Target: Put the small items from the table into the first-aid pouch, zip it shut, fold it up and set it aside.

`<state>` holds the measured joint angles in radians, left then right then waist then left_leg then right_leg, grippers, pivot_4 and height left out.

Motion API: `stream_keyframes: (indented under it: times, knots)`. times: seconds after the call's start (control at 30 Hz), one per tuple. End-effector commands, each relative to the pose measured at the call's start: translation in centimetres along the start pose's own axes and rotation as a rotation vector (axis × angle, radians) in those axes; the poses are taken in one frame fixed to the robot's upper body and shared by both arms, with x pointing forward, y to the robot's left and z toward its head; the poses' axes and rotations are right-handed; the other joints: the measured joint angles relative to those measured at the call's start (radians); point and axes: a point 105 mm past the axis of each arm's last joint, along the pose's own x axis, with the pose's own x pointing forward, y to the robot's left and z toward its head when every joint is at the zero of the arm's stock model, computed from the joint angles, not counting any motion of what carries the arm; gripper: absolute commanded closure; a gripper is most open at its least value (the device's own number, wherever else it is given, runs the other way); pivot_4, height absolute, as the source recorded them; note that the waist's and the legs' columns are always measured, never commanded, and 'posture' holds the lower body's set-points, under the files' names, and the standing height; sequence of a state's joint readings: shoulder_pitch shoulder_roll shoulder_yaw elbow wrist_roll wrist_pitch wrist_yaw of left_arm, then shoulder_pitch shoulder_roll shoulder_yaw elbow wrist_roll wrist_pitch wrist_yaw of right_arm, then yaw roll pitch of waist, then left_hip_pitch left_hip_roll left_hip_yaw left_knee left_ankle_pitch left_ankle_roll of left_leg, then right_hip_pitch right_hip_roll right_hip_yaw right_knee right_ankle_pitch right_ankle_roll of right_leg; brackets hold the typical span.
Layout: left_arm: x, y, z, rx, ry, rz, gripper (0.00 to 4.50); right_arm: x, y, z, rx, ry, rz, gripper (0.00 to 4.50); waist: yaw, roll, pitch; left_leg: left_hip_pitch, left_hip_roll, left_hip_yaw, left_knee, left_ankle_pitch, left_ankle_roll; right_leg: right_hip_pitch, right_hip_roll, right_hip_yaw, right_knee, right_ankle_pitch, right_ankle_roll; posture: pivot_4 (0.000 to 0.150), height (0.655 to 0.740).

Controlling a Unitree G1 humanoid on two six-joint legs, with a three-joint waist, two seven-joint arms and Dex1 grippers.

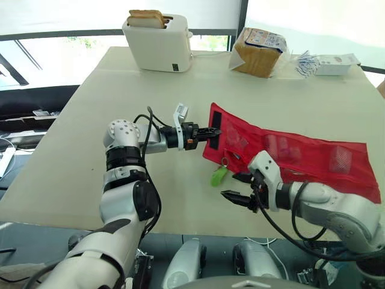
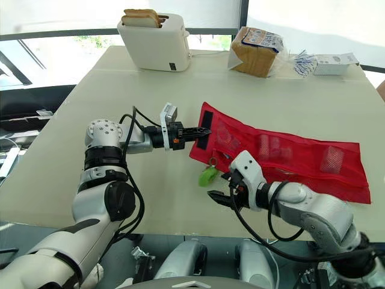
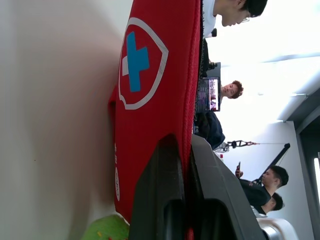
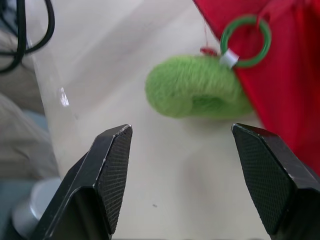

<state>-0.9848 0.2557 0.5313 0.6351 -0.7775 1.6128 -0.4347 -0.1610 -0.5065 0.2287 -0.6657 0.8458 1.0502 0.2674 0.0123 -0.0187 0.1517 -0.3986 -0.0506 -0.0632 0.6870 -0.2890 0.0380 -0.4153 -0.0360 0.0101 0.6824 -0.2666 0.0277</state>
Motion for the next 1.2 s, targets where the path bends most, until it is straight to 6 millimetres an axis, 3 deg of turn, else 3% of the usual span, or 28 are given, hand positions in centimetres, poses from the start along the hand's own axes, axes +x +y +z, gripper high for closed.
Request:
stream_keyframes:
  times: [0.03,0.43,0.47,0.5,0.7,0.8,0.87,1.07,1.2]
  knots:
    - [-0.1,-1.5,0.4,0.050,-0.018,-0.048,4.50,0.4,0.0,0.8,0.048,-0.067,-0.016,1.07,-0.003,0.000,0.000,0.000,0.000,0.001,0.001,0.000,0.000,0.000,0.000,0.001,0.000,0.000,0.000,0.150,0.7400]
    - [-0.2,-1.1,0.1,0.064,-0.010,-0.032,4.50,3.0,-0.6,3.0,0.219,-0.237,-0.040,1.07,-0.006,0.000,0.000,0.001,-0.001,0.001,0.000,0.000,-0.001,-0.002,0.000,0.001,0.003,0.000,0.000,0.150,0.7400]
    - [-0.2,-1.1,0.1,0.065,-0.010,-0.033,4.50,3.1,-0.7,3.1,0.231,-0.247,-0.046,1.61,-0.006,0.000,0.000,0.001,-0.001,0.001,0.000,0.000,-0.001,-0.002,0.000,0.001,0.004,0.000,0.000,0.150,0.7400]
    - [-0.2,-1.2,0.1,0.067,-0.011,-0.033,4.50,3.1,-0.6,3.2,0.234,-0.251,-0.042,1.72,-0.007,0.000,0.000,0.001,-0.001,0.001,0.000,0.000,-0.001,-0.002,0.000,0.001,0.004,0.000,0.000,0.150,0.7400]
    - [0.0,-1.3,-0.1,0.078,-0.011,-0.042,4.50,2.9,-0.5,3.2,0.245,-0.256,-0.040,4.45,-0.013,0.000,0.000,0.001,-0.001,0.001,0.000,0.001,-0.001,-0.002,0.000,0.001,0.004,0.000,0.000,0.150,0.7400]
    - [0.1,-1.4,-0.1,0.087,-0.013,-0.044,4.50,2.3,-0.6,3.0,0.240,-0.253,-0.047,4.45,-0.017,0.000,0.000,0.001,-0.001,0.001,0.000,0.001,-0.001,-0.002,0.000,0.001,0.004,0.000,0.000,0.150,0.7400]
    - [0.1,-1.4,-0.1,0.092,-0.017,-0.042,4.50,1.5,-0.6,2.9,0.230,-0.250,-0.050,4.45,-0.021,0.000,0.000,0.001,-0.001,0.001,0.000,0.001,-0.001,-0.002,0.000,0.001,0.004,0.000,0.000,0.150,0.7400]
    - [-0.7,-1.2,-0.2,0.145,-0.023,-0.014,4.50,-5.0,-0.4,1.2,0.172,-0.226,-0.119,4.45,-0.018,0.001,0.000,0.000,-0.001,0.001,-0.001,0.001,-0.001,-0.002,0.000,0.001,0.003,0.000,0.000,0.150,0.7400]
    - [-1.7,-0.6,-0.5,0.200,-0.014,0.031,4.50,-9.0,-1.9,-0.2,0.155,-0.168,-0.279,4.45,-0.019,0.001,0.000,0.001,-0.001,0.001,-0.001,0.001,-0.001,-0.002,0.000,0.001,0.003,0.000,0.000,0.150,0.7400]
